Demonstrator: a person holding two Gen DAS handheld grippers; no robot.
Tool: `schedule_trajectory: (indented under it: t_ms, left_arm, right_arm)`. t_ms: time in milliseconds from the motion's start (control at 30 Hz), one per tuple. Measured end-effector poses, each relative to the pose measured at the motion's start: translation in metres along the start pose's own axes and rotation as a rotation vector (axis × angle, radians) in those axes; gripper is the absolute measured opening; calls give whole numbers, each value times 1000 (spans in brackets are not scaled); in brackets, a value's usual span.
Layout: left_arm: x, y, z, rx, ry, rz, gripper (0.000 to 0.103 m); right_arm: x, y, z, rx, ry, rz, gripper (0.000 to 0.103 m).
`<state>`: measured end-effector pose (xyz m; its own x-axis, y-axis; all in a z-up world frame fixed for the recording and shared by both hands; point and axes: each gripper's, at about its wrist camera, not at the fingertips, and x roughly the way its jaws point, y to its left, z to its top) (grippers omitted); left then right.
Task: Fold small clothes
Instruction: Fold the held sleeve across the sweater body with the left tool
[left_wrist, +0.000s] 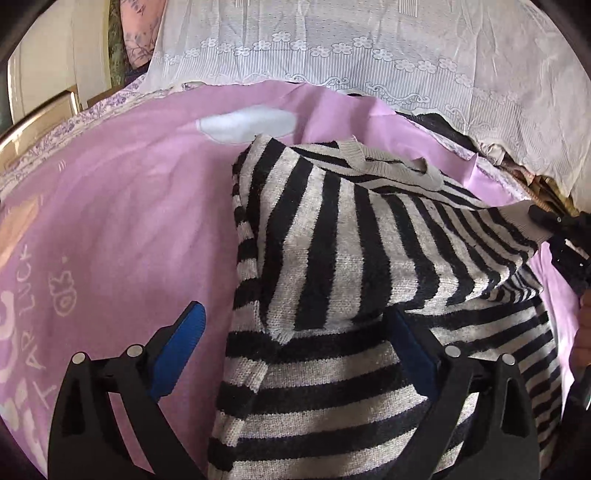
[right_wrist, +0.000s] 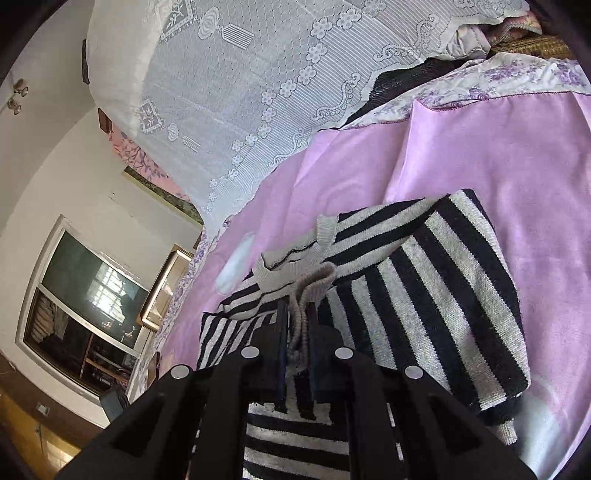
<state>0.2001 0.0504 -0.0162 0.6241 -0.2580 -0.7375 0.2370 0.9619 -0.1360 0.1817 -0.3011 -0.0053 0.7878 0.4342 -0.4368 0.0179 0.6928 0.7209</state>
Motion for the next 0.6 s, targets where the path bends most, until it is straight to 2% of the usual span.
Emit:
schedule_trajectory:
  t_ms: [133,200,300,367,433,533,600]
  left_arm:
    - [-10,-10,-5,44,-48,4,94]
    - [-8,-20,-8,91,-42,36,94]
    - [-4,-33,-8,158,-41,89,95]
    - [-3,-39,-10,189,-41,123,97]
    - [0,-41,-11,200,-25,142,98]
    - [0,-38,-11,189,-19,144,98]
    - [-14,-37,-10,177,-78,164,98]
  right_arm:
    - [-23,26,0,-103,-76,50,10]
    - [-27,24,3,-127,-97,0,10]
    - [-13,-20,8,-6,-58,-96,9]
    - [3,-51,5,72,3,-168,5]
    - [16,-72,0,137,66,-179,4]
    - [15,-61,-1,68,64,-225,5]
    - [17,-60,-2,49,67,-247,4]
